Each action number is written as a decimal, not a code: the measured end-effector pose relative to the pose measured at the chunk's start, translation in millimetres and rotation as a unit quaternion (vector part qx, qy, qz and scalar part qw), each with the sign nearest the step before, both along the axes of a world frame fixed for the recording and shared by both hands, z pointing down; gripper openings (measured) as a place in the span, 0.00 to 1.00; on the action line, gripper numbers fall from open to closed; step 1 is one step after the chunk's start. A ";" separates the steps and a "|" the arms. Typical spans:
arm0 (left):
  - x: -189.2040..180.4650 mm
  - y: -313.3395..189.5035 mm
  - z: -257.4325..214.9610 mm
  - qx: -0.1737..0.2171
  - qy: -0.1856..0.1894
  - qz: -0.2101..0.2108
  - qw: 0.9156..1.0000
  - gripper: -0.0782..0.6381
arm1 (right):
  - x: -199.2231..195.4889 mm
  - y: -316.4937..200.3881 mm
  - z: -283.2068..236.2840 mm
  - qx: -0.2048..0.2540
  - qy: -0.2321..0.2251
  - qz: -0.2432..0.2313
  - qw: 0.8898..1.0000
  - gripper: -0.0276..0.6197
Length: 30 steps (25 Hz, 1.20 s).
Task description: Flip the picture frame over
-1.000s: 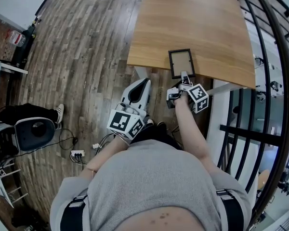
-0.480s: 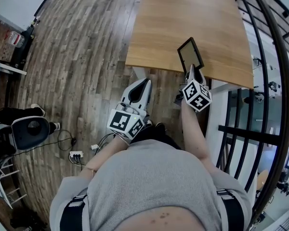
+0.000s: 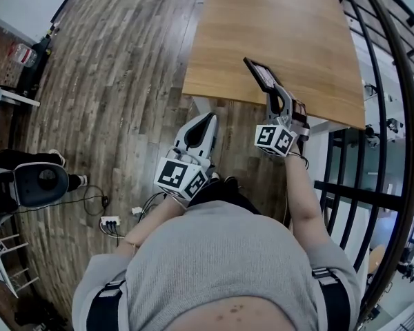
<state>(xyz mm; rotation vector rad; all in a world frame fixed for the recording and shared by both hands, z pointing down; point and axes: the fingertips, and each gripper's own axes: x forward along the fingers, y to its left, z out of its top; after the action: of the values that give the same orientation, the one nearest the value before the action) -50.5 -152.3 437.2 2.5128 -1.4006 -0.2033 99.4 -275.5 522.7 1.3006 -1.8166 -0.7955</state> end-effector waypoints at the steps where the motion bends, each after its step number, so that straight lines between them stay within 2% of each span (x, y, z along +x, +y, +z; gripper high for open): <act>1: -0.2 -0.3 0.2 0.001 0.000 -0.001 1.000 0.12 | -0.8 -0.5 3.9 0.000 0.026 -0.006 1.000 0.17; 4: 0.5 -1.5 -0.3 0.003 0.001 -0.001 1.000 0.12 | -3.0 0.7 17.9 0.003 0.103 -0.026 0.994 0.17; 9: -1.0 -2.7 2.0 -0.002 0.005 -0.003 1.000 0.12 | -10.4 12.7 50.8 -0.007 0.205 -0.064 0.977 0.17; 13: 1.4 -3.6 2.4 -0.003 0.005 0.003 1.000 0.12 | -12.3 19.2 72.3 -0.019 0.224 -0.062 0.972 0.17; 17: 1.9 -5.3 3.0 -0.006 0.007 0.007 1.000 0.12 | -18.9 28.8 106.6 -0.054 0.262 -0.081 0.960 0.17; 20: 1.8 -4.2 4.2 -0.008 0.007 0.008 1.000 0.12 | -24.0 33.0 121.3 -0.083 0.246 -0.083 0.962 0.17; 25: -0.4 -5.3 4.5 -0.010 0.007 0.008 1.000 0.12 | -31.6 25.8 126.8 -0.095 0.235 -0.075 0.964 0.17; 30: -4.1 -6.1 6.6 -0.010 0.005 0.003 1.000 0.12 | -23.2 22.7 138.3 -0.113 0.267 -0.059 0.955 0.17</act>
<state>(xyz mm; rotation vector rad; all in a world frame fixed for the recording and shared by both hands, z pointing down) -54.6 -158.4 443.7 2.4957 -1.3834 -0.1994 76.2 -252.8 661.1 0.7404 -1.4978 -0.8727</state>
